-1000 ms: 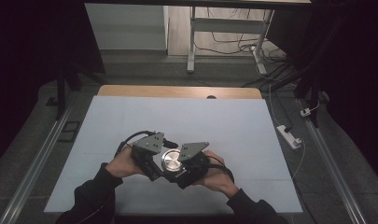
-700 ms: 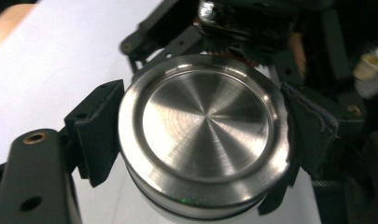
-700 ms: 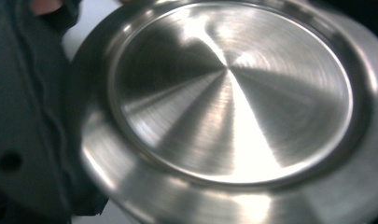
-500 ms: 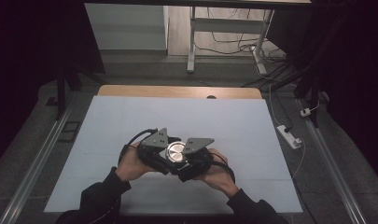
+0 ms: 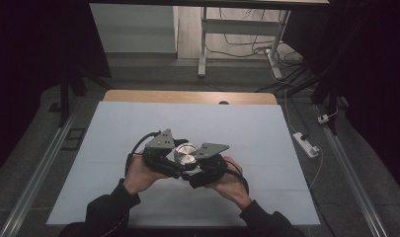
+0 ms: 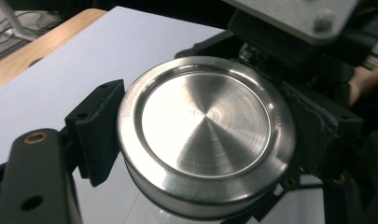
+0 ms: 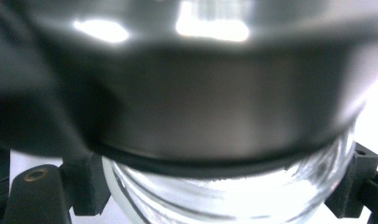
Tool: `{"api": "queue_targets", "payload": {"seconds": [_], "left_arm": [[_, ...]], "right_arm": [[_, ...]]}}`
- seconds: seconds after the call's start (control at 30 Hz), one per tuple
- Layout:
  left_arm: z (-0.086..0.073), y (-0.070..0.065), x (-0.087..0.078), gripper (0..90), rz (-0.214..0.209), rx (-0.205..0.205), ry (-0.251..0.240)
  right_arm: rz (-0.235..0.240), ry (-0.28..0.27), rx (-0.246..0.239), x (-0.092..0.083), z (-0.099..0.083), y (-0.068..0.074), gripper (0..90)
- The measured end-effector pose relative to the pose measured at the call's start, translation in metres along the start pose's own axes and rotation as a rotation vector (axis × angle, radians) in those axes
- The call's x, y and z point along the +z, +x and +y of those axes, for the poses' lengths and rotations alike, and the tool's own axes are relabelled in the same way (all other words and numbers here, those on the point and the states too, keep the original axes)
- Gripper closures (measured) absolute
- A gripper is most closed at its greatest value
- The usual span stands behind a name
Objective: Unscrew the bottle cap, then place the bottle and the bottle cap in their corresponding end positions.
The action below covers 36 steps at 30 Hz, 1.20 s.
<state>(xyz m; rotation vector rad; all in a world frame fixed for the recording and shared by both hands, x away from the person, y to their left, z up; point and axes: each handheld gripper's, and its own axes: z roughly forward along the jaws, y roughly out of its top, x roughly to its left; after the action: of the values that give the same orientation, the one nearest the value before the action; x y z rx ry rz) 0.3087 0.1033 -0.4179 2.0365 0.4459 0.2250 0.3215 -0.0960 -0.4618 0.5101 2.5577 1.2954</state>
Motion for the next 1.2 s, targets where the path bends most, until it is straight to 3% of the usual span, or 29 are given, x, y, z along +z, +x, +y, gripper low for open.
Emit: {"api": "queue_targets", "payload": {"seconds": [0.57, 1.2], "left_arm": [[-0.004, -0.008, -0.020, 19.5, -0.045, 0.045, 0.001], [-0.016, -0.025, -0.025, 19.5, -0.094, 0.074, -0.001]], "right_arm": [[0.004, -0.002, -0.021, -0.008, 0.001, -0.014, 15.1], [-0.015, -0.003, -0.012, -0.008, 0.002, -0.028, 15.1]]}}
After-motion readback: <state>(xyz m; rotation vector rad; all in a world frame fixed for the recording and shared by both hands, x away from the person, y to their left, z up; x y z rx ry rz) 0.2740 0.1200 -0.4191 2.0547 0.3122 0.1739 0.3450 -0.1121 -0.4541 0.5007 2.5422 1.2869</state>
